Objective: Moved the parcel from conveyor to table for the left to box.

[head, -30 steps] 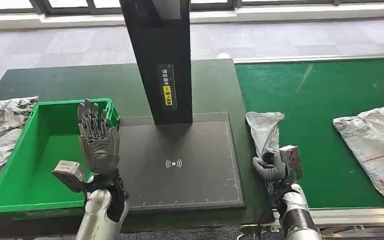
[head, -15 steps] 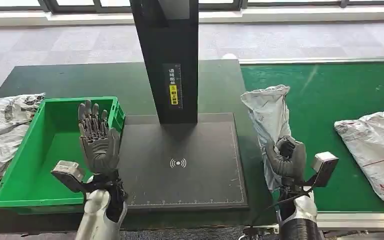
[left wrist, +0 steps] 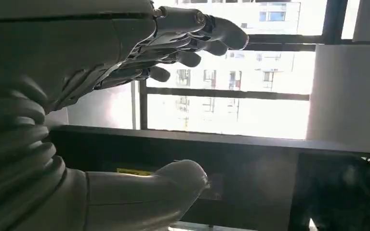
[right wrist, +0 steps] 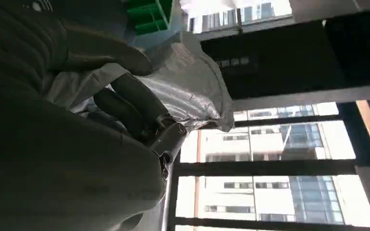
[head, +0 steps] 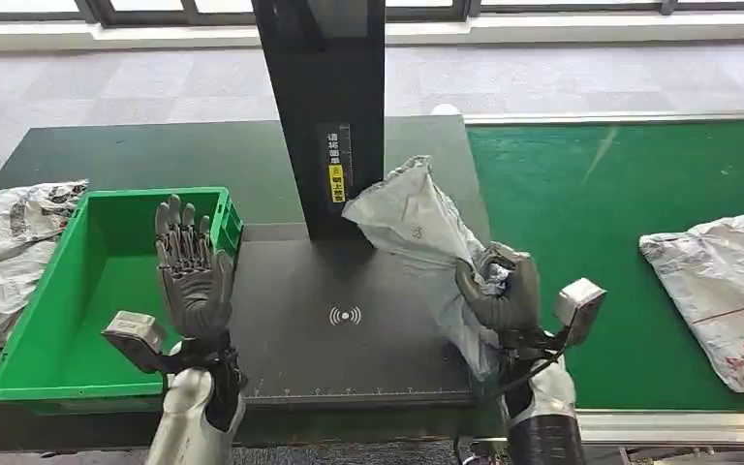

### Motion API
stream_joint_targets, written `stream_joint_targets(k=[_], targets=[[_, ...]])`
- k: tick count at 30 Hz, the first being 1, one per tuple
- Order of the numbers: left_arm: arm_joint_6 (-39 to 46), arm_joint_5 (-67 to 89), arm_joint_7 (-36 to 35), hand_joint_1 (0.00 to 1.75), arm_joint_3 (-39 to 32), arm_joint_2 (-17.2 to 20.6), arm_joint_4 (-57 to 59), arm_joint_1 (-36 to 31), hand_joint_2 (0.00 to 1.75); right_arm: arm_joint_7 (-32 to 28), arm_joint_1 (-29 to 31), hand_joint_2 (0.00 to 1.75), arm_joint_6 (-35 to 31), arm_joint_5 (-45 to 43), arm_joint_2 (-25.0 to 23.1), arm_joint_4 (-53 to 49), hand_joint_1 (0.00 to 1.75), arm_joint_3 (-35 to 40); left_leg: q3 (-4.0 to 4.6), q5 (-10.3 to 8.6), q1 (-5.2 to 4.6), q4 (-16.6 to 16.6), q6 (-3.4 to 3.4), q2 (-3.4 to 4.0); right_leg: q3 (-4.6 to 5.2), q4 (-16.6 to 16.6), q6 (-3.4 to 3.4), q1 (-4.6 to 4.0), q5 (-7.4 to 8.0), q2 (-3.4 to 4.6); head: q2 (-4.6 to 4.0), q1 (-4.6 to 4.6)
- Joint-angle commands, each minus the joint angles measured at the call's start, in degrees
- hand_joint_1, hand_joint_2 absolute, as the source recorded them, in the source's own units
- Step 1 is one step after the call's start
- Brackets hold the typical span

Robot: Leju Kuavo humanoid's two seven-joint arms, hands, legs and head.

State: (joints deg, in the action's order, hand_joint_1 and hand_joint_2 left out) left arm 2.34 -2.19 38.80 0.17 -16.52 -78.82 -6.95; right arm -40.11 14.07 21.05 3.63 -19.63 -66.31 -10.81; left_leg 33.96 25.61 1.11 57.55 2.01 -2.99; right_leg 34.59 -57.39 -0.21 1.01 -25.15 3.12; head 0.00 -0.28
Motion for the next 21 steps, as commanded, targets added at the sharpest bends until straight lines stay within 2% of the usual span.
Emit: stream_joint_targets(k=[1, 2, 10, 11, 21], targets=[[-0.69, 0.08, 1.20, 0.00, -1.27, -3.48, 5.10, 1.22, 1.75, 0.11, 2.75, 1.75, 1.65, -0.39, -0.37, 9.42, 1.75, 13.91, -0.44, 0.11, -0.07, -0.17, -0.19, 0.64, -0.37, 0.21, 0.04, -0.06, 0.00, -0.09, 0.00, -0.02], [-0.69, 0.08, 1.20, 0.00, -1.27, -3.48, 5.10, 1.22, 1.75, 0.11, 2.75, 1.75, 1.65, -0.39, -0.37, 9.42, 1.75, 13.91, -0.20, 0.05, -0.04, -0.08, -0.11, 0.34, -0.15, 0.10, 0.02, -0.02, 0.01, 0.00, 0.00, 0.00], [-0.77, 0.35, 1.20, 0.00, -0.04, -3.48, 5.57, 1.46, 1.75, 0.11, 4.01, 1.75, 1.57, -0.66, 0.05, 15.26, 1.75, 14.06, -0.26, 0.05, -0.05, -0.10, -0.13, 0.26, -0.26, 0.14, 0.03, -0.02, -0.03, -0.14, 0.00, -0.02], [-0.58, 0.32, 1.20, 0.00, 0.11, -3.48, 5.67, 1.41, 1.75, 0.27, 4.74, 1.75, 0.50, -0.27, -0.01, 16.98, 0.52, 13.82, -0.17, 0.03, -0.03, -0.05, -0.10, 0.19, -0.18, 0.11, 0.02, -0.02, -0.01, -0.09, 0.00, -0.02], [-0.40, 0.31, 1.20, 0.00, 0.23, -3.48, 5.67, 1.41, 1.75, 0.11, 5.27, 1.75, -0.91, 0.33, -0.02, 18.28, 0.52, 13.65, -0.30, 0.06, -0.04, -0.11, -0.16, 0.32, -0.30, 0.18, 0.03, -0.05, -0.02, -0.17, 0.00, -0.02]])
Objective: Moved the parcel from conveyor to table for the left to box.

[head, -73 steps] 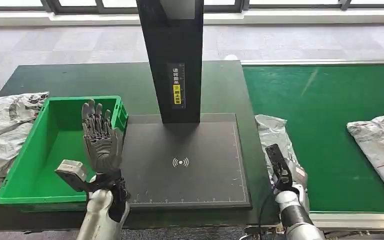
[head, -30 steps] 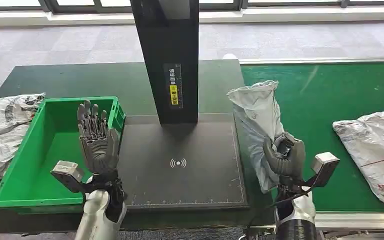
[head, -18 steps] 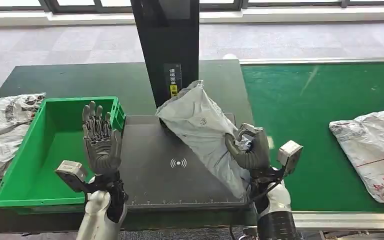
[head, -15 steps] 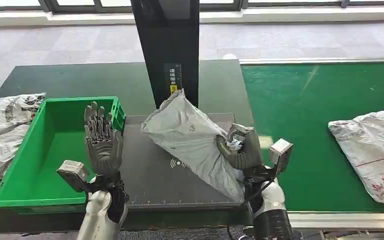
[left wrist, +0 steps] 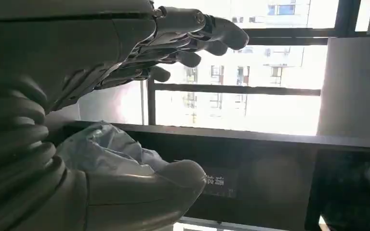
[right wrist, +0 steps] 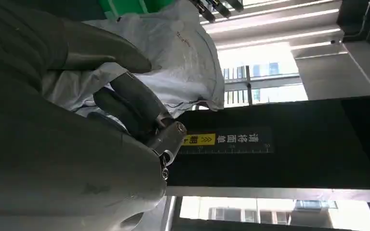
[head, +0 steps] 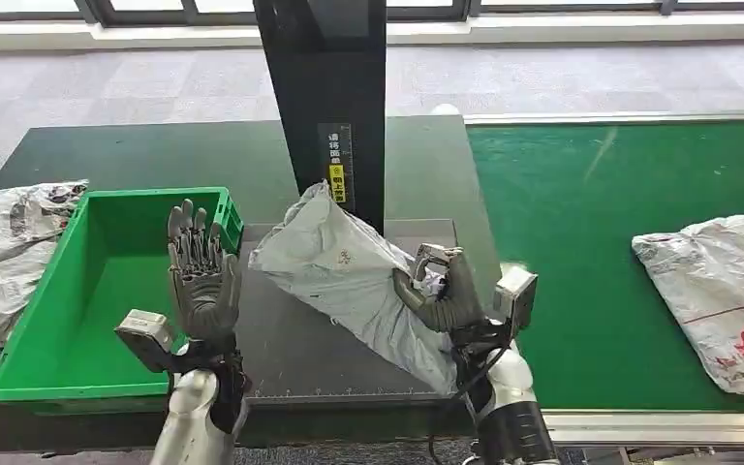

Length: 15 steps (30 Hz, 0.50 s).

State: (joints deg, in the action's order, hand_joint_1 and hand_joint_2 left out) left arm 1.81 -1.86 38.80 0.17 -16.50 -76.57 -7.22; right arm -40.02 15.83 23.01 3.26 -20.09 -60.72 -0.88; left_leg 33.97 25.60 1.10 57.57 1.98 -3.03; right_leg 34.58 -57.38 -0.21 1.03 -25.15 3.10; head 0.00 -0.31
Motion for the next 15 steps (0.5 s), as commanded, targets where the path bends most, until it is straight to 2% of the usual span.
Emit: stream_joint_targets(k=[1, 2, 3, 4, 5, 7, 12, 13, 15], targets=[[0.13, -0.02, 1.20, 0.00, 0.23, -3.50, 3.42, 1.67, 1.75, 0.02, 3.51, 1.75, -2.88, 0.70, 0.44, 12.69, 0.52, 3.71, -0.22, 0.04, -0.04, -0.10, -0.09, 0.23, -0.20, 0.11, 0.02, -0.02, -0.02, -0.11, 0.00, 0.00], [0.13, -0.02, 1.20, 0.00, 0.23, -3.50, 3.42, 1.67, 1.75, 0.02, 3.51, 1.75, -2.88, 0.70, 0.44, 12.69, 0.52, 3.71, -0.28, 0.05, -0.05, -0.12, -0.12, 0.29, -0.26, 0.14, 0.03, -0.03, -0.02, -0.14, 0.00, 0.00], [0.13, -0.02, 1.20, 0.00, 0.23, -3.50, 3.42, 1.67, 1.75, 0.02, 3.51, 1.75, -2.88, 0.70, 0.44, 12.69, 0.00, 3.71, -0.20, 0.05, -0.02, -0.07, -0.08, 0.22, -0.19, 0.10, 0.02, -0.04, -0.01, -0.07, 0.00, 0.00], [1.14, -0.16, 1.20, 0.00, 1.15, -3.50, 3.25, 1.80, 1.75, 0.02, 5.13, 0.00, -8.50, 2.57, 0.09, 15.32, 0.00, 2.58, -0.31, 0.07, -0.02, -0.11, -0.14, 0.35, -0.30, 0.16, 0.04, -0.07, -0.01, -0.15, 0.00, 0.00], [1.75, -0.17, 1.20, 0.00, 1.82, -3.50, 3.03, 2.34, 1.75, 0.02, 4.72, 0.00, -13.24, 3.26, 0.09, 14.85, 0.00, 2.36, -0.23, 0.06, -0.01, -0.07, -0.11, 0.27, -0.23, 0.12, 0.02, -0.06, -0.02, -0.14, 0.00, 0.00], [1.93, -0.07, 1.20, 0.00, 2.03, -3.50, 2.79, 2.63, 1.75, 0.02, 4.31, 0.00, -15.28, 3.96, 0.09, 14.35, 0.00, 2.13, -0.20, 0.06, -0.04, -0.06, -0.12, 0.30, -0.19, 0.09, 0.02, -0.04, -0.02, -0.14, 0.00, 0.00], [2.10, 0.13, 1.20, 0.00, 2.16, -3.50, 2.62, 2.86, 1.75, 0.02, 3.69, 0.00, -16.94, 4.40, 0.09, 13.84, 0.00, 1.77, -0.15, 0.05, -0.03, -0.04, -0.09, 0.19, -0.15, 0.08, 0.01, -0.03, -0.03, -0.13, 0.00, 0.00], [2.10, 0.13, 1.20, 0.00, 2.16, -3.50, 2.62, 2.86, 1.75, 0.02, 3.69, 0.00, -16.94, 4.40, 0.09, 13.84, 0.00, 1.77, -0.37, 0.11, -0.05, -0.13, -0.20, 0.40, -0.38, 0.19, 0.03, -0.07, -0.07, -0.31, 0.00, 0.00], [2.06, 0.32, 1.20, 0.00, 2.21, -3.50, 2.83, 2.75, 1.75, 0.02, 3.12, 0.00, -17.65, 4.62, 0.15, 13.16, 0.00, 1.41, -0.13, 0.04, -0.03, -0.04, -0.09, 0.14, -0.14, 0.07, 0.01, -0.02, -0.03, -0.15, 0.00, 0.02]])
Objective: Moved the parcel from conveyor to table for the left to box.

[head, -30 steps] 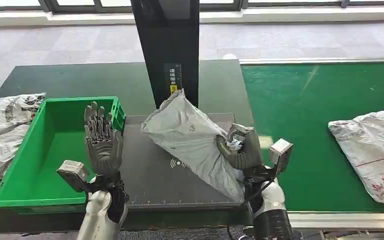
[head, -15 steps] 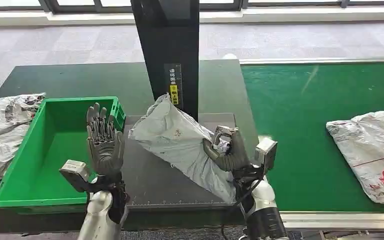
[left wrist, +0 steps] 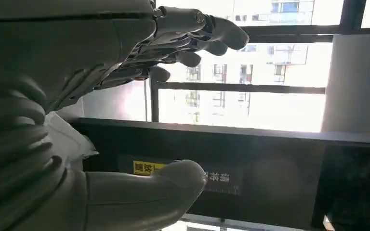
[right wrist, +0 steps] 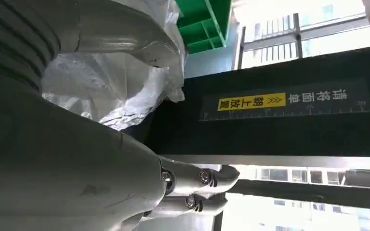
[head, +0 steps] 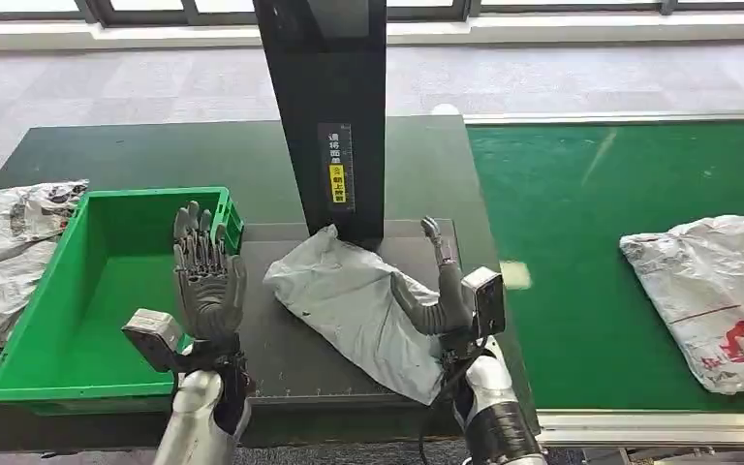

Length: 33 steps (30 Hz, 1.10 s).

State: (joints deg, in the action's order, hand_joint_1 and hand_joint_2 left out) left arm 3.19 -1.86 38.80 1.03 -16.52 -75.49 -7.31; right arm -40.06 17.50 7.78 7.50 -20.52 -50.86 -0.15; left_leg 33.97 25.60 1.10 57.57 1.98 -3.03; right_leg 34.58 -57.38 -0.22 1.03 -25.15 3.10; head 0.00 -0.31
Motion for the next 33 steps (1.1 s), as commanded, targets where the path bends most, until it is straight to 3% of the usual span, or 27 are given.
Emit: stream_joint_targets(k=[1, 7, 8, 9, 14, 15, 17, 18, 20, 23, 24, 25, 26, 29, 33], targets=[[0.69, 0.32, 1.20, 0.00, 1.36, -3.48, 1.76, 2.84, 1.75, 0.06, 1.44, 0.00, -2.42, 0.38, 0.58, 3.30, 0.00, 0.68, -0.20, 0.06, -0.04, -0.07, -0.12, 0.21, -0.22, 0.10, 0.01, -0.03, -0.05, -0.20, 0.00, 0.00], [0.88, 1.71, 1.20, 0.00, 1.76, -3.48, 2.34, 2.50, 1.75, 0.06, 0.89, 0.00, -3.42, 0.70, 0.62, 2.42, 0.00, 0.34, -0.24, 0.05, -0.04, -0.09, -0.14, 0.23, -0.26, 0.14, 0.02, -0.04, -0.05, -0.28, 0.00, 0.00], [0.31, 7.56, -0.02, 0.00, 5.72, -1.57, 4.47, 1.45, 1.75, 0.06, 0.01, 0.00, -3.99, 0.17, 0.62, 1.03, 0.00, -0.42, -0.19, 0.05, -0.06, -0.07, -0.11, 0.17, -0.20, 0.09, 0.01, -0.01, -0.05, -0.22, 0.00, 0.00], [1.11, 10.36, -0.01, 0.00, 6.53, -3.35, 7.05, 0.00, 1.75, 0.06, -1.28, 0.00, -3.28, -0.22, 0.88, -1.16, 0.00, -0.71, -0.15, 0.03, -0.05, -0.07, -0.10, 0.12, -0.17, 0.08, 0.01, -0.01, -0.05, -0.23, 0.00, 0.00], [2.04, 11.98, 0.00, 0.00, 8.24, -3.48, 11.36, -2.33, 1.75, 0.06, -4.27, 0.00, -5.05, -0.40, 0.89, -9.05, 0.00, -0.82, -0.19, -0.01, -0.08, -0.05, -0.16, -0.19, -0.28, 0.14, 0.00, -0.01, -0.13, -0.67, 0.00, 0.00], [2.81, 15.46, -0.86, 0.00, 9.03, -3.00, 13.37, -3.41, 1.75, 0.06, -6.85, 0.00, -9.70, -0.01, 0.84, -16.87, 0.00, 0.18, -0.18, 0.02, -0.05, -0.05, -0.16, -0.05, -0.25, 0.17, 0.00, -0.03, -0.09, -0.49, 0.00, 0.00], [5.69, 24.57, -4.15, 0.00, 10.93, -3.10, 21.11, -7.59, 1.75, 0.06, -11.53, 0.00, -29.11, 4.23, 4.33, -32.26, 0.00, 8.29, -0.12, 0.00, -0.08, 0.00, -0.13, -0.13, -0.16, 0.07, 0.00, 0.01, -0.13, -0.48, 0.00, 0.00], [6.28, 25.90, -4.26, 0.00, 11.47, -3.48, 24.01, -9.24, 1.75, 0.06, -12.57, 0.00, -33.14, 3.97, 5.79, -34.47, 0.00, 11.18, -0.16, 0.02, -0.09, -0.01, -0.16, -0.15, -0.23, 0.09, 0.01, 0.00, -0.17, -0.59, 0.00, 0.00], [6.28, 25.90, -4.26, 0.00, 11.47, -3.48, 24.01, -9.24, 1.75, 0.06, -12.57, 0.00, -33.14, 3.97, 5.79, -34.47, 0.00, 11.18, -0.03, -0.04, -0.12, 0.08, -0.16, -0.43, -0.15, 0.06, 0.00, 0.03, -0.20, -0.89, 0.00, 0.00], [6.28, 25.90, -4.26, 0.00, 11.47, -3.48, 24.01, -9.24, 1.75, 0.06, -12.57, 0.00, -33.14, 3.97, 5.79, -34.47, 0.00, 11.18, -0.09, 0.06, -0.09, 0.11, -0.18, -0.16, -0.21, 0.09, -0.10, 0.00, -0.19, -0.56, 0.00, 0.00], [7.78, 26.88, -4.99, 0.00, 13.59, -3.48, 27.89, -11.52, 1.75, 0.06, -13.25, 0.00, -38.54, 5.85, 6.85, -36.92, 0.00, 13.49, -0.09, 0.11, -0.10, 0.10, -0.10, 0.11, -0.03, 0.05, -0.07, 0.05, -0.10, -0.09, 0.00, 0.00], [9.31, 29.41, -6.58, 0.00, 15.13, -3.48, 30.81, -13.16, 1.75, 0.06, -13.40, 0.00, -43.47, 6.82, 8.07, -38.24, 0.00, 15.83, -0.17, 0.18, -0.11, 0.10, -0.12, 0.22, -0.09, 0.05, -0.06, 0.04, -0.13, -0.12, 0.00, 0.00], [9.99, 30.42, -7.22, 0.00, 15.98, -3.48, 32.14, -13.93, 1.75, 0.06, -13.44, 1.75, -45.43, 7.27, 8.53, -38.55, 0.00, 16.65, -0.10, 0.17, -0.08, 0.13, -0.15, 0.13, -0.04, 0.03, -0.06, 0.03, -0.13, -0.09, 0.00, 0.02], [10.89, 31.52, -8.76, 0.00, 17.47, -3.48, 34.77, -15.36, 1.75, 0.06, -13.53, 1.75, -47.78, 8.45, 8.69, -39.45, 0.00, 17.01, -0.11, 0.12, -0.09, 0.13, -0.19, -0.02, -0.11, 0.06, -0.08, 0.02, -0.15, -0.42, 0.00, 0.02], [17.12, 42.67, -17.99, 0.00, 24.74, -3.48, 45.88, -20.24, 1.75, 0.06, -13.83, 1.75, -47.78, 10.55, 6.31, -44.07, 0.00, 12.61, -0.15, 0.16, -0.12, 0.13, -0.22, 0.10, -0.15, 0.05, -0.10, 0.05, -0.14, -0.30, 0.00, 0.00]])
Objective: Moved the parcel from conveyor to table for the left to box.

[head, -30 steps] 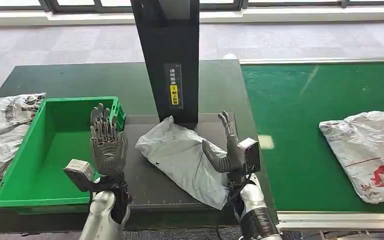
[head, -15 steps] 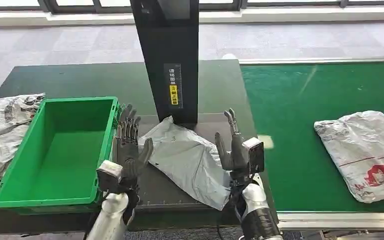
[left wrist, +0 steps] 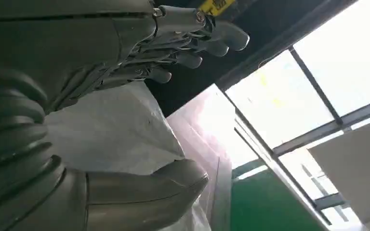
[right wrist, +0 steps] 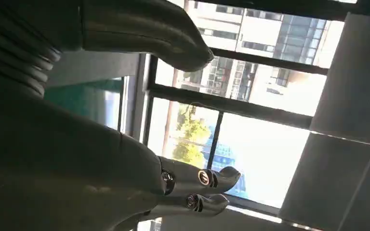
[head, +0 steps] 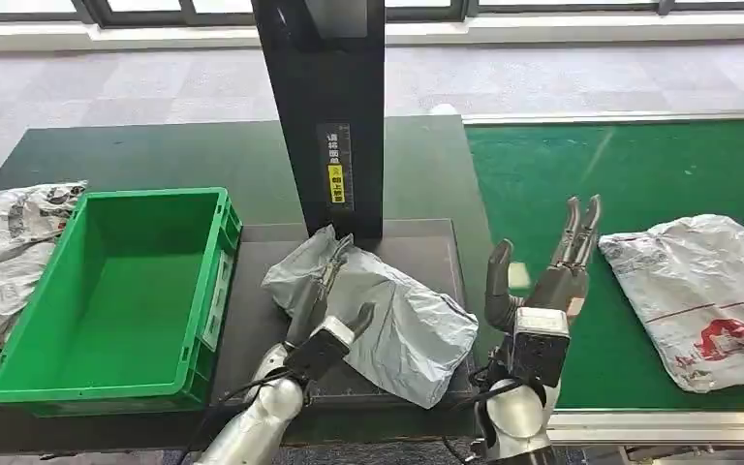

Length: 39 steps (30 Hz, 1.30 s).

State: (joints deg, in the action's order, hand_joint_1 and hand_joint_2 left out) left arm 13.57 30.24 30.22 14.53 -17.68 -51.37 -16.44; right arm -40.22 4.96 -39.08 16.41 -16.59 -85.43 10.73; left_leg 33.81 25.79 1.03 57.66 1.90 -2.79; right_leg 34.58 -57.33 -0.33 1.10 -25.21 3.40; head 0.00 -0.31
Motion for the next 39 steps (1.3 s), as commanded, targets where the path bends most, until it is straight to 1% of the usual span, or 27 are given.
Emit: stream_joint_targets(k=[1, 2, 3, 4, 5, 6, 7, 8, 9, 10, 12, 17, 19, 20, 21, 25, 28, 30, 31, 32, 33, 34, 35, 36, 37, 38, 39], targets=[[6.74, 10.57, -9.41, 0.00, 11.24, -2.32, 21.76, -11.11, 1.75, 0.22, -1.28, 1.75, -0.92, 1.64, 2.38, -9.50, 0.00, 1.73, 0.04, -0.05, -0.06, 0.01, -0.09, -0.14, -0.08, 0.00, 0.01, 0.02, -0.04, -0.46, 0.00, 0.00], [6.74, 10.57, -9.41, 0.00, 11.24, -2.32, 21.76, -11.11, 1.75, 0.22, -1.28, 1.75, -0.92, 1.64, 2.38, -9.50, 0.00, 1.73, 0.01, -0.05, -0.07, 0.00, -0.11, -0.17, -0.16, 0.03, 0.02, 0.01, -0.05, -0.60, 0.00, 0.00], [7.38, 13.11, -11.67, 0.00, 13.43, -2.32, 23.86, -11.98, 1.75, 0.22, -1.33, 1.75, -0.92, 1.26, 2.79, -9.49, 0.00, 2.04, 0.00, -0.03, -0.05, 0.01, -0.10, -0.10, -0.14, 0.04, 0.01, 0.00, -0.03, -0.48, 0.00, 0.00], [7.87, 15.67, -14.22, 0.00, 15.61, -2.32, 25.44, -12.56, 1.75, 0.22, -1.23, 1.75, -0.92, 1.09, 2.90, -9.40, 0.00, 2.10, -0.07, -0.03, -0.07, -0.03, -0.15, -0.05, -0.24, 0.08, 0.03, -0.01, -0.04, -0.59, 0.00, 0.00], [7.87, 15.67, -14.22, 0.00, 15.61, -2.32, 25.44, -12.56, 1.75, 0.22, -1.23, 1.75, -0.92, 1.09, 2.90, -9.40, 0.00, 2.10, -0.02, -0.04, -0.08, 0.01, -0.12, -0.08, -0.16, 0.04, 0.01, 0.02, -0.03, -0.42, 0.00, 0.00], [8.06, 18.14, -17.02, 0.00, 18.10, -2.32, 26.60, -12.97, 1.75, 0.22, -1.04, 1.75, -0.92, 0.29, 3.05, -9.07, 0.00, 2.37, -0.08, -0.04, -0.09, -0.03, -0.16, -0.03, -0.23, 0.08, 0.03, 0.01, -0.04, -0.54, 0.00, 0.00], [9.84, 22.44, -21.78, 0.00, 21.11, -2.32, 28.20, -13.69, 1.75, 0.22, -0.92, 1.75, -0.92, 0.10, 3.09, -8.94, 0.00, 2.27, -0.04, -0.04, -0.08, -0.01, -0.13, -0.06, -0.19, 0.05, 0.02, 0.02, -0.03, -0.45, 0.00, 0.00], [9.84, 22.44, -21.78, 0.00, 21.11, -2.32, 28.20, -13.69, 1.75, 0.22, -0.92, 1.75, -0.92, 0.10, 3.09, -8.94, 0.00, 2.27, -0.11, -0.03, -0.09, -0.03, -0.16, -0.02, -0.27, 0.09, 0.03, 0.00, -0.04, -0.55, 0.00, 0.00], [6.95, 23.33, -23.48, 0.19, 23.68, -2.32, 28.37, -13.45, 1.75, 0.22, -0.99, 1.75, -0.92, -0.44, 3.36, -8.88, 0.00, 2.45, -0.15, -0.03, -0.10, -0.06, -0.18, 0.02, -0.31, 0.11, 0.05, 0.00, -0.05, -0.63, 0.00, 0.00], [6.03, 23.92, -24.20, 1.75, 24.98, -2.32, 28.68, -13.36, 1.75, 0.22, -0.82, 1.75, -0.92, -0.68, 3.46, -8.55, 0.00, 2.57, -0.18, -0.02, -0.09, -0.08, -0.20, 0.07, -0.35, 0.15, 0.04, -0.02, -0.04, -0.63, 0.00, 0.00], [6.03, 23.92, -24.20, 1.75, 24.98, -2.32, 28.68, -13.36, 1.75, 0.22, -0.82, 1.75, -0.92, -0.68, 3.46, -8.55, 0.00, 2.57, -0.07, -0.02, -0.11, -0.03, -0.13, 0.05, -0.18, 0.06, 0.01, 0.05, -0.02, -0.35, 0.00, 0.00], [6.03, 23.92, -24.20, 1.75, 24.98, -2.32, 28.68, -13.36, 1.75, 0.22, -0.82, 1.75, -0.92, -0.68, 3.46, -8.55, 0.00, 2.57, -0.15, 0.01, -0.10, -0.06, -0.18, 0.18, -0.26, 0.10, 0.01, 0.00, -0.03, -0.41, 0.00, 0.00], [4.79, 25.20, -25.91, 1.75, 26.55, -2.32, 29.73, -13.33, 1.75, 0.22, -0.77, 1.75, -0.92, -1.14, 3.56, -8.26, 0.00, 2.68, -0.06, -0.01, -0.07, -0.02, -0.13, 0.08, -0.18, 0.06, -0.02, 0.02, -0.01, -0.29, 0.00, 0.00], [4.61, 25.52, -26.39, 1.75, 26.98, -2.32, 29.86, -13.24, 1.75, 0.22, -0.85, 1.75, -0.92, -1.19, 3.59, -8.37, 0.00, 2.58, -0.14, 0.00, -0.10, -0.07, -0.16, 0.18, -0.26, 0.10, 0.00, 0.02, -0.01, -0.33, 0.00, 0.00], [4.28, 26.16, -27.40, 1.75, 27.69, -2.32, 30.31, -13.09, 1.75, 0.22, -1.12, 1.75, -0.92, -1.19, 3.60, -8.64, 0.00, 2.51, -0.07, -0.01, -0.08, -0.02, -0.13, 0.07, -0.20, 0.06, -0.02, 0.03, -0.01, -0.27, 0.00, 0.00], [4.32, 28.89, -32.16, 1.75, 29.19, -2.32, 32.33, -13.81, 1.75, 0.22, -2.00, 1.75, -0.92, -1.51, 3.88, -8.71, 0.00, 2.56, -0.27, 0.00, -0.10, -0.15, -0.22, 0.22, -0.43, 0.20, 0.02, -0.01, -0.02, -0.50, 0.00, 0.00], [6.68, 31.19, -34.67, 1.75, 29.32, -2.32, 33.00, -14.36, 1.75, 0.22, -2.35, 1.75, -0.92, -1.81, 4.20, -8.71, 0.00, 2.79, -0.24, 0.02, -0.07, -0.08, -0.20, 0.14, -0.41, 0.15, -0.01, -0.01, -0.01, -0.38, 0.00, 0.00], [7.97, 32.34, -35.63, 1.75, 29.20, -2.32, 33.02, -14.59, 1.75, 0.22, -2.57, 1.75, -0.92, -1.76, 4.22, -8.85, 0.00, 2.78, -0.32, 0.01, -0.09, -0.13, -0.23, 0.24, -0.48, 0.20, 0.01, -0.02, 0.00, -0.47, 0.00, 0.00], [11.18, 34.43, -38.04, 1.75, 29.37, -2.21, 32.84, -15.19, 1.75, 0.22, -2.88, 1.75, -0.92, -1.77, 4.22, -8.88, 0.00, 2.77, -0.35, 0.00, -0.10, -0.16, -0.24, 0.27, -0.50, 0.20, 0.02, -0.02, 0.00, -0.48, 0.00, 0.00], [16.46, 37.44, -42.02, 1.75, 29.95, -1.84, 32.26, -15.55, 1.75, 0.22, -3.03, 1.75, -0.89, -1.96, 4.20, -8.82, 0.00, 2.82, -0.27, 0.01, -0.07, -0.08, -0.20, 0.18, -0.41, 0.13, 0.00, 0.00, 0.00, -0.35, 0.00, 0.00], [18.69, 38.82, -43.60, 1.75, 29.51, -1.48, 32.00, -16.40, 1.75, 0.22, -3.35, 1.75, -0.92, -1.94, 4.28, -9.03, 0.00, 2.82, -0.26, 0.01, -0.09, -0.06, -0.19, 0.13, -0.40, 0.09, -0.01, 0.02, -0.01, -0.34, 0.00, 0.00], [24.73, 42.93, -48.35, 1.75, 29.41, -0.95, 30.92, -16.67, 1.75, 0.22, -3.55, 1.75, -0.92, -1.89, 4.18, -8.96, 0.00, 2.87, -0.24, 0.00, -0.07, -0.04, -0.19, 0.12, -0.40, 0.09, 0.00, -0.01, 0.00, -0.40, 0.00, 0.00], [26.43, 47.06, -51.50, 1.75, 28.10, 0.41, 25.85, -15.96, 1.75, 0.22, -3.58, 1.75, -0.92, -1.85, 4.11, -8.85, 0.00, 3.02, -0.28, -0.03, -0.09, -0.09, -0.22, 0.23, -0.41, 0.12, 0.03, -0.01, 0.02, -0.48, 0.00, 0.00], [26.43, 47.06, -51.50, 1.75, 28.10, 0.41, 25.85, -15.96, 1.75, 0.22, -3.58, 1.75, -0.92, -1.85, 4.11, -8.85, 0.00, 3.02, -0.20, 0.00, -0.06, -0.01, -0.17, 0.15, -0.32, 0.05, -0.01, -0.01, 0.02, -0.28, 0.00, 0.00], [26.43, 55.61, -53.06, 1.75, 22.23, 2.71, 14.11, -12.17, 1.75, 0.22, -3.35, 1.75, -0.92, -2.07, 4.05, -8.32, 0.00, 3.39, -0.21, -0.02, -0.09, -0.03, -0.20, 0.25, -0.31, 0.05, 0.02, 0.00, 0.04, -0.33, 0.00, 0.00], [26.43, 59.76, -52.61, 1.75, 18.77, 4.09, 6.16, -9.73, 1.75, 0.22, -2.78, 1.75, -0.92, -2.22, 3.91, -7.50, 0.00, 3.75, -0.23, -0.05, -0.10, -0.08, -0.23, 0.32, -0.33, 0.09, 0.05, -0.01, 0.05, -0.44, 0.00, 0.00], [26.43, 59.76, -56.05, 1.75, 21.14, 7.72, -3.37, -8.81, 1.75, 0.22, -2.04, 1.75, -0.92, -2.77, 3.93, -6.85, 0.00, 4.08, -0.17, -0.01, -0.11, -0.04, -0.18, 0.33, -0.22, 0.02, 0.01, 0.04, 0.05, -0.21, 0.00, 0.00]])
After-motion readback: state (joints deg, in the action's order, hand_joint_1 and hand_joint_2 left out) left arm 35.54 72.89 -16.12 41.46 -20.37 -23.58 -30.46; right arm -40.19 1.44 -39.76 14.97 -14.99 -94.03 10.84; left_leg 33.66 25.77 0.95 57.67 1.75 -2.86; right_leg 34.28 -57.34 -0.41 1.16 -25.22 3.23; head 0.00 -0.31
